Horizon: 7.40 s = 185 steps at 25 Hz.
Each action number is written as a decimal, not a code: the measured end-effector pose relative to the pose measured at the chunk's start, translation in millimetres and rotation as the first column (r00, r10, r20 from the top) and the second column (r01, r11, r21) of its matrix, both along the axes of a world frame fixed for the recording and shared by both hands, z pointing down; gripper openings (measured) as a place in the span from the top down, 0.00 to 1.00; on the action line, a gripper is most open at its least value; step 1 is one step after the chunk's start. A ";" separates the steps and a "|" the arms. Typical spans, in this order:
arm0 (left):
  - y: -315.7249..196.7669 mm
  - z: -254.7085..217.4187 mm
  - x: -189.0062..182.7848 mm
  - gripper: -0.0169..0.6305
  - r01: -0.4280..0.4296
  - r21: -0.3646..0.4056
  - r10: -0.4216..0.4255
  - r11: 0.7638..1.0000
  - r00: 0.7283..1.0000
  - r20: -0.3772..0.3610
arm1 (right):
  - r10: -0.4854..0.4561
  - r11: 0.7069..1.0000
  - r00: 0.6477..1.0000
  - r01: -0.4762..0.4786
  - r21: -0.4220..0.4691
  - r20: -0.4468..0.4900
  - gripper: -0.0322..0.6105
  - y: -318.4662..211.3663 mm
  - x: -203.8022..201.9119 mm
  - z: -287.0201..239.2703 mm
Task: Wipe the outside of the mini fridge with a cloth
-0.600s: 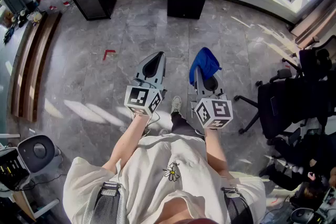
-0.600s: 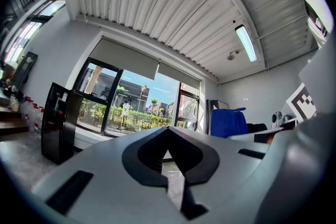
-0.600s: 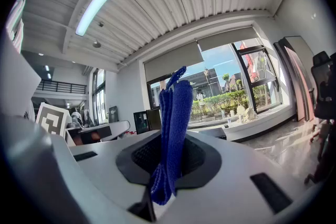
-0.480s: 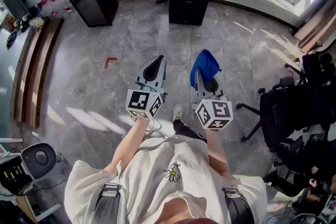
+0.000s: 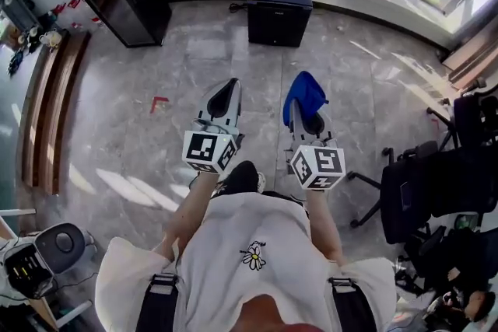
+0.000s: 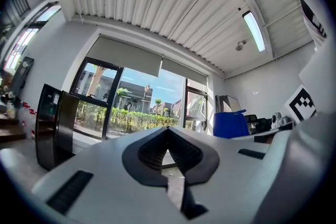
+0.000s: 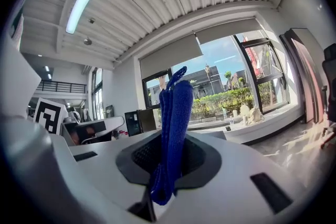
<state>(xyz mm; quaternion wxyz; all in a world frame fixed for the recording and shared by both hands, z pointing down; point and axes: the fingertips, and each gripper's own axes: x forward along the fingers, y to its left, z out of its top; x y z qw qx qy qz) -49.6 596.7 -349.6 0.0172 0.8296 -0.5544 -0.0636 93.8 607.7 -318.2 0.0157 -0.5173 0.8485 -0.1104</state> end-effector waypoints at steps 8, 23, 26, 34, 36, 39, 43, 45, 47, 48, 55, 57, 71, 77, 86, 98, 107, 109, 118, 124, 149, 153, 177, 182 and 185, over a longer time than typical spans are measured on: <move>-130.5 15.9 -15.4 0.97 -0.003 -0.023 0.002 1.000 0.999 -0.033 | 0.029 0.999 0.999 -0.029 -0.027 -0.019 0.84 -123.6 -5.1 11.8; -362.4 12.2 -49.4 0.97 -0.030 -0.041 0.028 0.999 0.999 -0.046 | 0.052 0.998 0.997 -0.050 0.037 -0.052 0.84 -351.0 -35.6 -22.8; -389.7 21.6 -48.6 0.97 -0.029 -0.060 0.026 0.998 0.999 -0.046 | 0.054 0.999 0.997 -0.053 0.005 -0.048 0.84 -378.1 -35.2 -10.9; -465.6 31.2 -26.2 0.97 0.012 -0.073 -0.015 0.997 0.999 -0.036 | 0.011 0.999 0.999 -0.012 -0.051 -0.033 0.84 -460.2 -18.6 8.5; -485.5 29.8 -18.7 0.97 0.037 -0.058 -0.039 0.998 0.999 -0.031 | 0.002 0.999 1.000 -0.003 -0.044 -0.015 0.84 -482.6 -8.0 7.9; -515.5 23.0 -5.7 0.97 0.065 -0.043 -0.066 0.997 0.998 -0.021 | -0.017 0.999 1.000 0.017 -0.035 0.001 0.84 -512.2 5.8 5.7; -546.1 13.5 -4.6 0.97 0.093 -0.028 -0.094 0.995 0.995 -0.028 | -0.040 0.998 0.999 0.040 -0.039 -0.001 0.84 -545.9 4.0 3.9; -557.5 18.2 -8.4 0.97 0.105 -0.038 -0.107 0.994 0.994 -0.034 | -0.051 0.998 0.999 0.052 -0.044 0.004 0.84 -556.5 -1.9 3.6; -567.4 24.8 -9.4 0.97 0.108 -0.056 -0.110 0.993 0.993 -0.036 | -0.062 0.997 0.998 0.062 -0.046 -0.003 0.84 -563.5 -6.0 3.5; -572.2 25.9 -9.4 0.97 0.106 -0.061 -0.109 0.992 0.993 -0.035 | -0.064 0.997 0.998 0.063 -0.046 -0.009 0.84 -567.8 -6.7 4.6; -603.6 19.5 -21.9 0.97 0.101 -0.050 -0.102 0.994 0.995 -0.020 | -0.048 0.998 0.999 0.048 -0.044 0.004 0.84 -602.9 -17.1 3.1; -616.2 22.4 -25.1 0.97 0.095 -0.064 -0.096 0.993 0.995 -0.020 | -0.042 0.999 0.999 0.042 -0.032 0.009 0.84 -613.7 -19.7 1.0; -710.6 259.1 -69.7 0.97 0.149 -0.030 -0.149 0.988 0.989 -0.008 | 0.016 0.997 1.000 -0.018 0.073 0.027 0.84 -708.2 -37.8 195.4; -740.2 449.8 -79.5 0.97 0.178 0.078 -0.182 0.981 0.982 0.046 | -0.006 0.983 0.999 0.014 0.182 -0.046 0.84 -735.6 -32.8 376.4; -768.7 573.6 -41.9 0.97 0.071 0.155 -0.084 0.985 0.993 0.077 | -0.052 0.984 0.995 0.037 0.177 0.083 0.84 -776.1 -45.4 529.9; -774.8 613.1 -65.7 0.97 0.090 0.135 -0.104 0.987 0.989 0.101 | -0.244 0.937 0.969 0.223 0.271 0.047 0.84 -775.2 -110.6 554.6; -779.6 636.7 -95.6 0.97 0.122 0.113 -0.130 0.986 0.989 0.067 | -0.351 0.894 0.936 0.335 0.296 0.002 0.84 -774.2 -191.0 556.7; -776.9 643.8 -107.8 0.97 0.152 0.096 -0.156 0.984 0.987 0.033 | -0.360 0.895 0.933 0.347 0.278 -0.006 0.84 -776.8 -204.4 559.9; -771.7 661.7 -127.3 0.97 0.211 0.067 -0.211 0.975 0.977 -0.010 | -0.305 0.912 0.945 0.326 0.249 -0.122 0.84 -793.7 -250.4 568.4; -769.5 664.0 -108.3 0.97 0.175 0.069 -0.176 0.982 0.984 0.004 | -0.210 0.943 0.972 0.229 0.243 -0.102 0.84 -801.4 -223.0 573.3; -771.3 681.4 18.7 0.97 -0.055 0.047 0.056 0.997 0.998 -0.029 | 0.244 0.942 0.958 -0.197 0.271 -0.151 0.84 -807.4 16.8 566.8; -772.0 686.1 20.1 0.97 -0.067 0.037 0.068 0.997 0.997 -0.028 | 0.310 0.927 0.938 -0.262 0.269 -0.154 0.84 -810.8 46.3 565.8; -769.7 701.9 10.3 0.97 -0.055 0.004 0.055 0.999 0.999 -0.004 | 0.542 0.827 0.831 -0.500 0.256 -0.129 0.84 -821.5 154.8 560.2; -765.4 701.1 9.7 0.97 -0.054 0.009 0.054 0.999 0.999 0.000 | 0.565 0.813 0.817 -0.528 0.244 -0.114 0.84 -820.0 160.9 562.8; -760.7 705.2 4.2 0.97 -0.042 0.001 0.042 0.999 0.999 -0.005 | 0.536 0.830 0.840 -0.506 0.234 -0.085 0.84 -804.1 147.7 566.6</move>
